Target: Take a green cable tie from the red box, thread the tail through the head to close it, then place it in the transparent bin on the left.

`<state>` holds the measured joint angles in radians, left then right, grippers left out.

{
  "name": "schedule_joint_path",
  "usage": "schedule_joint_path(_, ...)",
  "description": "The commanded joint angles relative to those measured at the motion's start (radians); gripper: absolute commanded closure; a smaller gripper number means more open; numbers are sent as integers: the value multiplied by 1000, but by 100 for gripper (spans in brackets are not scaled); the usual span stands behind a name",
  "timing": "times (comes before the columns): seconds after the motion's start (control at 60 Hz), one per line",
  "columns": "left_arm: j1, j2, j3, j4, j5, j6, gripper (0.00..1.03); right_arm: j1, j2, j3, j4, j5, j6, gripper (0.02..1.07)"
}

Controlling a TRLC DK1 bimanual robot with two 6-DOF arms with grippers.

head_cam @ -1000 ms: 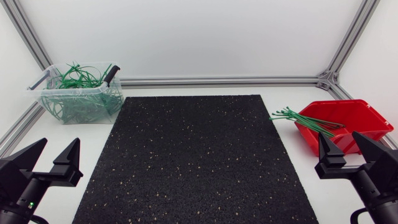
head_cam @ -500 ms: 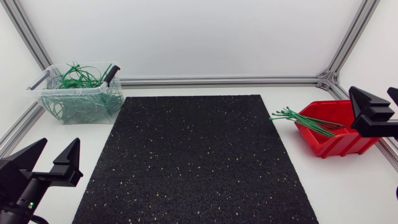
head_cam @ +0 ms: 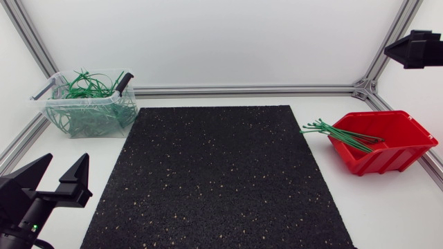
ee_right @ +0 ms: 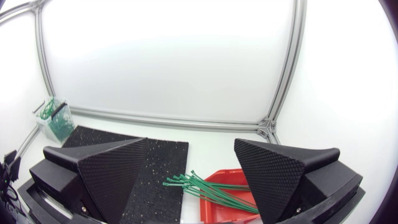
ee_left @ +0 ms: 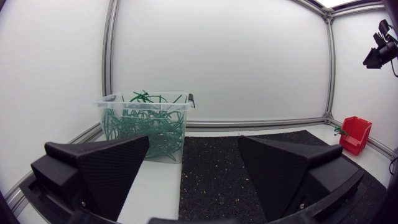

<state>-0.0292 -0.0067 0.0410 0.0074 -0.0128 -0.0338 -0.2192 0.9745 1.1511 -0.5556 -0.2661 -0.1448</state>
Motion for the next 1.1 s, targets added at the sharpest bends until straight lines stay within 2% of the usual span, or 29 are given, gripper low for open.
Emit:
schedule_joint_path(0.0,3,-6,-41,-12,1,-12,3,-9,127,113,-104,-15,-177,7)
schedule_joint_path(0.033,3,-6,-41,-12,1,-12,3,-9,162,148,-155,-24,-259,7)
schedule_joint_path(0.1,3,-6,-41,-12,1,-12,3,-14,224,193,-198,-64,-305,7)
schedule_joint_path(0.267,3,-6,-41,-12,1,-12,3,-34,409,351,-382,-62,-452,7)
schedule_joint_path(0.45,2,-6,-39,-14,1,-12,3,-34,503,397,-474,-62,-644,7)
schedule_joint_path(0.783,-1,-4,-39,-18,1,-12,3,-12,579,292,-474,8,-967,8)
schedule_joint_path(1.083,-5,-3,-39,-24,1,-12,3,-12,659,208,-432,25,-1127,18)
